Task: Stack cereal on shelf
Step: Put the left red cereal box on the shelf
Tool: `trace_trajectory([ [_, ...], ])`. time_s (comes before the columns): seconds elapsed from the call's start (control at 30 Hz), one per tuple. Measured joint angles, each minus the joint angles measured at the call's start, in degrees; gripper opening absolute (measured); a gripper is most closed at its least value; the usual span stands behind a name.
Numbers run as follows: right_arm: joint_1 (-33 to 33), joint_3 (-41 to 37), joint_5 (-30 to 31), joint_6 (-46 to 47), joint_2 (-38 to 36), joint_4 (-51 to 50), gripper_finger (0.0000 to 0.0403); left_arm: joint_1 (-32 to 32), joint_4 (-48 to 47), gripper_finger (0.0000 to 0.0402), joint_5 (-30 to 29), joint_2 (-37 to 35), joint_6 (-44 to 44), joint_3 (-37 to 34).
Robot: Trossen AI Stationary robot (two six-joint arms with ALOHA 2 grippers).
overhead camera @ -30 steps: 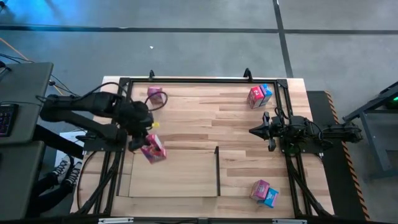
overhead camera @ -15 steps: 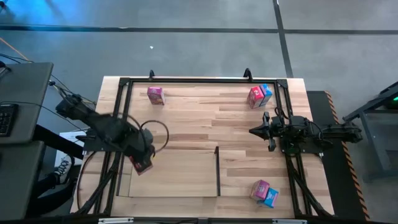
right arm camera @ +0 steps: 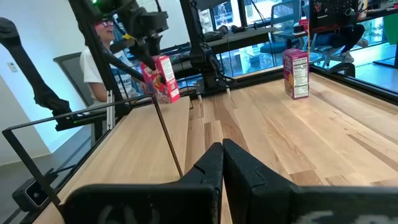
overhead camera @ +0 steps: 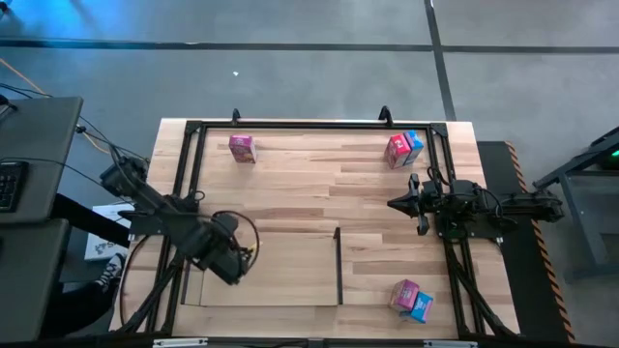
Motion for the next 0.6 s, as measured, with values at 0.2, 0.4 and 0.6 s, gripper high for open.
trace_trajectory([
  [0.2, 0.0, 0.0, 0.0, 0.0, 0.0, 0.0, 0.0, -2.5, 0.0, 0.0122, 0.0, 2.6, -8.5, 0.0],
  [0.4, 0.0, 0.0, 0.0, 0.0, 0.0, 0.0, 0.0, -4.1, 0.0, 0.0122, -0.1, 2.9, -15.3, 0.0],
  [0.6, 0.0, 0.0, 0.0, 0.0, 0.0, 0.0, 0.0, -6.0, 0.0, 0.0122, -0.1, 2.9, -19.5, -0.1],
])
